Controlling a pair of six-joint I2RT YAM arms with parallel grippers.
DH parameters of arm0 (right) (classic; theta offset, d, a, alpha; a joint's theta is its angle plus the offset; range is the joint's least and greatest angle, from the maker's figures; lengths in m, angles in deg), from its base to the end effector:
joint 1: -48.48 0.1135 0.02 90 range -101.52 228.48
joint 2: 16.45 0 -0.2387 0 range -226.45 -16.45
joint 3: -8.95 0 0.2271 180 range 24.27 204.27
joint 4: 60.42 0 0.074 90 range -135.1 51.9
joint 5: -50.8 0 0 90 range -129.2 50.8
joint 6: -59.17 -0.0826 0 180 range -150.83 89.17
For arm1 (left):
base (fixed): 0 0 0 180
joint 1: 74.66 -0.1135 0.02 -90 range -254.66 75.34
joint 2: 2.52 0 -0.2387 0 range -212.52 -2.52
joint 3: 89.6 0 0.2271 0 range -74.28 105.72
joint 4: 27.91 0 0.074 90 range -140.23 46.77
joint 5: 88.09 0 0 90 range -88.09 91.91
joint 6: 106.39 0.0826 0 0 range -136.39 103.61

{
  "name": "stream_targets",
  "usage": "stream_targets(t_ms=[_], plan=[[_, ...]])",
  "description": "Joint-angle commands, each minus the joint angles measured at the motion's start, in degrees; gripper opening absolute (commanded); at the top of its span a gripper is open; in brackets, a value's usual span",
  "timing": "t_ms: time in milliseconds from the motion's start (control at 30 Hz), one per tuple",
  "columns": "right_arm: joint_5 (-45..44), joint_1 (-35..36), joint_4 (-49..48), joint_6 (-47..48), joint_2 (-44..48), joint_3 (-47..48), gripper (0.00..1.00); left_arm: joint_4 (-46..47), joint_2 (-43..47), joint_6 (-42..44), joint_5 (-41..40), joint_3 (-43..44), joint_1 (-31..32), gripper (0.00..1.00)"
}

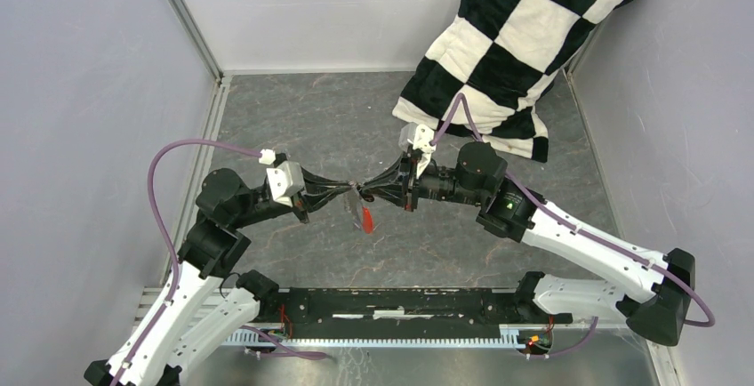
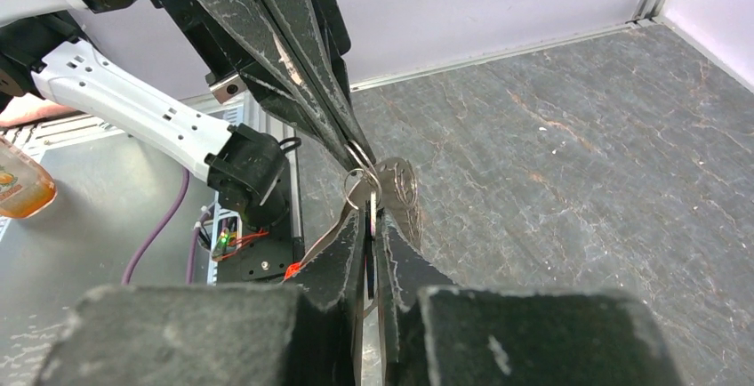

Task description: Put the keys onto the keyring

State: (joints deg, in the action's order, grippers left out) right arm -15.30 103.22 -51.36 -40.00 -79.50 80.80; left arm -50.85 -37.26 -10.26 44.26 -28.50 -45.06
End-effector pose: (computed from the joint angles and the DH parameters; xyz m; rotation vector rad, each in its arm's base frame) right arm 0.1376 0.2527 0.3603 -0.9717 1.4043 1.1804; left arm 0.1135 -0.1285 0.3584 1.0289 1.2167 -0.8771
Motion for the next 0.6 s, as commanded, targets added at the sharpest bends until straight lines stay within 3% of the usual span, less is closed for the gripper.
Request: stream_targets(t_ms=[0, 567], plan=[[0.0, 0.1, 1.5, 0.6, 1.8, 0.4, 0.08, 1.7, 0.6, 2.6, 1.0, 0.6, 0.0, 0.02], [6.1, 0.0, 2.9, 0.0, 0.6, 0.2, 0.08, 2.1, 0.1, 3.9, 2.9, 1.2, -0.1, 0.02]])
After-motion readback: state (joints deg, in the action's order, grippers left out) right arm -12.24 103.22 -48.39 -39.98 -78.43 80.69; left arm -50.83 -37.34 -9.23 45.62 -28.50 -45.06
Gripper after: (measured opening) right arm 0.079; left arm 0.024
